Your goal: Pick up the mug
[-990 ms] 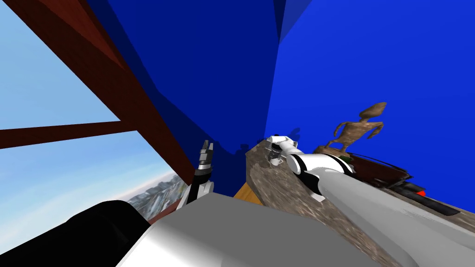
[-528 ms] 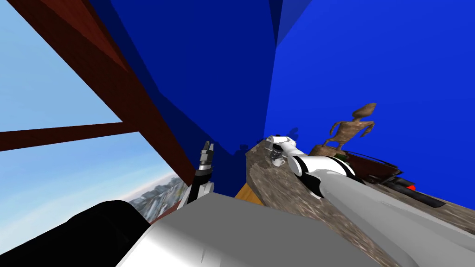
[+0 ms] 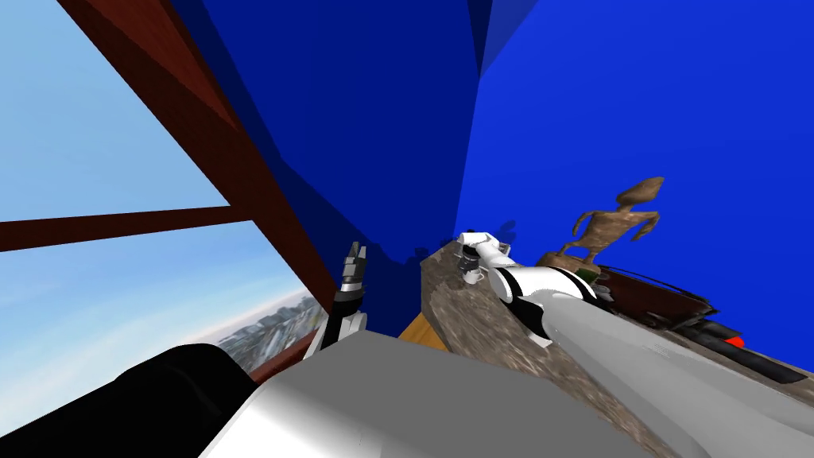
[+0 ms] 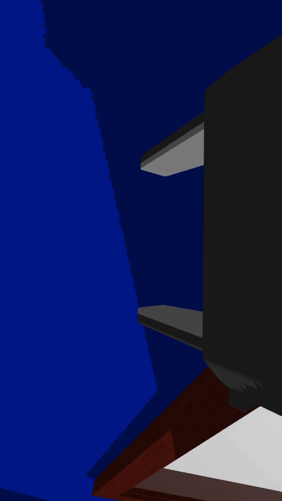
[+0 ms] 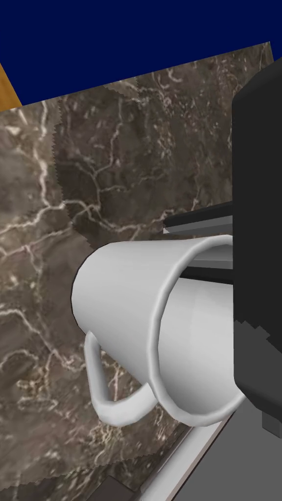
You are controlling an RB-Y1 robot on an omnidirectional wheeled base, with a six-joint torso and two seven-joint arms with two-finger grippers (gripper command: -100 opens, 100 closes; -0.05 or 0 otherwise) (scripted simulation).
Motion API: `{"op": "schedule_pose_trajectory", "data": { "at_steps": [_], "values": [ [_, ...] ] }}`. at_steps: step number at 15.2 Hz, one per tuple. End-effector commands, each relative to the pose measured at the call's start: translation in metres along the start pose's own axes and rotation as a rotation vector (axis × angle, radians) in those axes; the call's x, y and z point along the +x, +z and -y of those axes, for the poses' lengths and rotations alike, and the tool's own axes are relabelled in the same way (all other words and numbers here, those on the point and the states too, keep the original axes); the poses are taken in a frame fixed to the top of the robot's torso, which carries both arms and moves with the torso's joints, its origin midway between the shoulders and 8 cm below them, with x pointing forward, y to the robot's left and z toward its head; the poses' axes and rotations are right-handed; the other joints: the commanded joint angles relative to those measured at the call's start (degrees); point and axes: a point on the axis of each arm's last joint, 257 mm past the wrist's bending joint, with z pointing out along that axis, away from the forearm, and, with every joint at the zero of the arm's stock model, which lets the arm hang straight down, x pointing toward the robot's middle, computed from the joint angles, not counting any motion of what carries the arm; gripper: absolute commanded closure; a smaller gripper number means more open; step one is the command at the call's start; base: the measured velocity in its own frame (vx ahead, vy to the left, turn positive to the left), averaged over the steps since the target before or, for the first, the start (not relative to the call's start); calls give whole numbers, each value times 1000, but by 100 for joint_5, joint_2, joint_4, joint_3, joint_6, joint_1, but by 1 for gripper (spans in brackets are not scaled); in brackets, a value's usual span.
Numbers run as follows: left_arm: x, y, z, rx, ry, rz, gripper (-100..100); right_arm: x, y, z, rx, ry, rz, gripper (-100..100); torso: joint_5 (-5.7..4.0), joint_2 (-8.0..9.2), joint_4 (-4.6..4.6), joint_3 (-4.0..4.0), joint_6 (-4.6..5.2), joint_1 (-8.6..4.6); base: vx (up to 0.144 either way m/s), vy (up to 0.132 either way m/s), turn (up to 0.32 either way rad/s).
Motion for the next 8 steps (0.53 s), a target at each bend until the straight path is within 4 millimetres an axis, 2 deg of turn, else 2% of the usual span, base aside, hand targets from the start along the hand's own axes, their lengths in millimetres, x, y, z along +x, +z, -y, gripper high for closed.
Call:
{"op": "schedule_pose_trajectory", "data": {
  "at_steps": [1,3,4,7,8],
  "values": [
    [0,0,0,0,0,0,0,-4,-4,-5,1,13,-3,100,0,0,0,0,0,0,-37,-124,77],
    [0,0,0,0,0,0,0,-2,-3,-5,-1,14,-9,100,4,0,2,1,4,11,-14,-62,8],
    [0,0,0,0,0,0,0,-6,-8,-15,-1,33,-11,100,5,-3,0,-1,6,22,-27,-71,74],
    [0,0,0,0,0,0,0,-10,-13,-26,0,52,-13,100,3,1,3,2,-1,12,-32,-122,137],
    [0,0,0,0,0,0,0,-8,-11,-20,0,38,-11,100,2,2,4,3,-3,8,-19,-83,86]
  ]
}}
